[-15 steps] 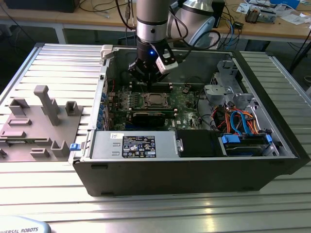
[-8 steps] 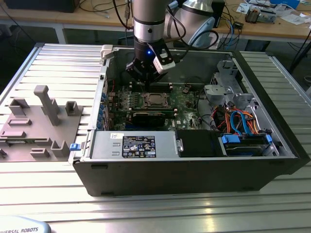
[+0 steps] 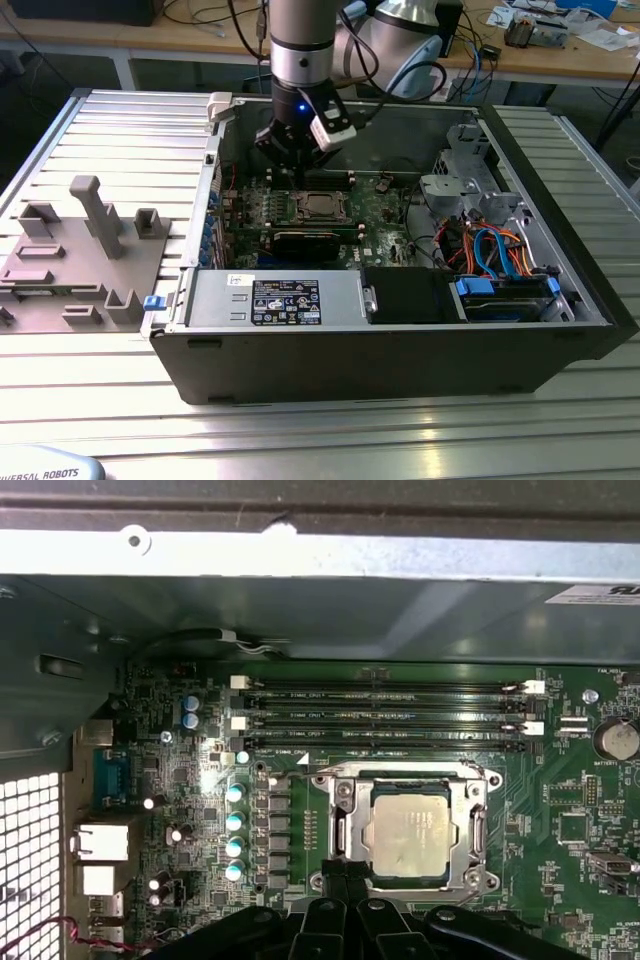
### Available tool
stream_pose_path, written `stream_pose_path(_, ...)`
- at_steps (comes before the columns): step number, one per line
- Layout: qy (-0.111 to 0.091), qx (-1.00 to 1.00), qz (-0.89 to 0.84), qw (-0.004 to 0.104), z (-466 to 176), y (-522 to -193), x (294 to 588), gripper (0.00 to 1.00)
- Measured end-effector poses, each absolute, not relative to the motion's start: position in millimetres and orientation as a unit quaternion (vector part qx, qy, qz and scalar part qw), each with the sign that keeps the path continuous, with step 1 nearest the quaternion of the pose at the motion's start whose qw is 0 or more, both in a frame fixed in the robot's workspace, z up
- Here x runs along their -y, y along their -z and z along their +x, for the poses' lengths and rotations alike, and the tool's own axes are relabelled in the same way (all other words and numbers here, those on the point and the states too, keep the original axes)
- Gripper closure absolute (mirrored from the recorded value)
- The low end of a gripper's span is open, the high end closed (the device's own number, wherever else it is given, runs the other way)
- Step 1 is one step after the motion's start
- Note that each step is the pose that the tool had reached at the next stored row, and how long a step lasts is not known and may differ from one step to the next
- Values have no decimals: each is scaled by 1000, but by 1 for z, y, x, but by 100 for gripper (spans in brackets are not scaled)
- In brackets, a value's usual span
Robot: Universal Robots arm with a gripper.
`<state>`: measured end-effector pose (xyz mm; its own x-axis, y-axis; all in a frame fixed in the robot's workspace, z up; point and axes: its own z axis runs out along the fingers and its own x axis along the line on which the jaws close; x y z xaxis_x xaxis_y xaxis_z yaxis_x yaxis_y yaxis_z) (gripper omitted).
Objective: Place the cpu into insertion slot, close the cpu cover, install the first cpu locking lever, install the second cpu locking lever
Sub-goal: 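Install the first cpu locking lever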
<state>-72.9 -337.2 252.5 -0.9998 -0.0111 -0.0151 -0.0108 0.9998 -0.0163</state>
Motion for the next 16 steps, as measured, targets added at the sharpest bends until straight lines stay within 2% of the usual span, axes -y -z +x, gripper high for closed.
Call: stream_pose_path(16, 8, -1000, -6, 8, -84, -253, 336, 89)
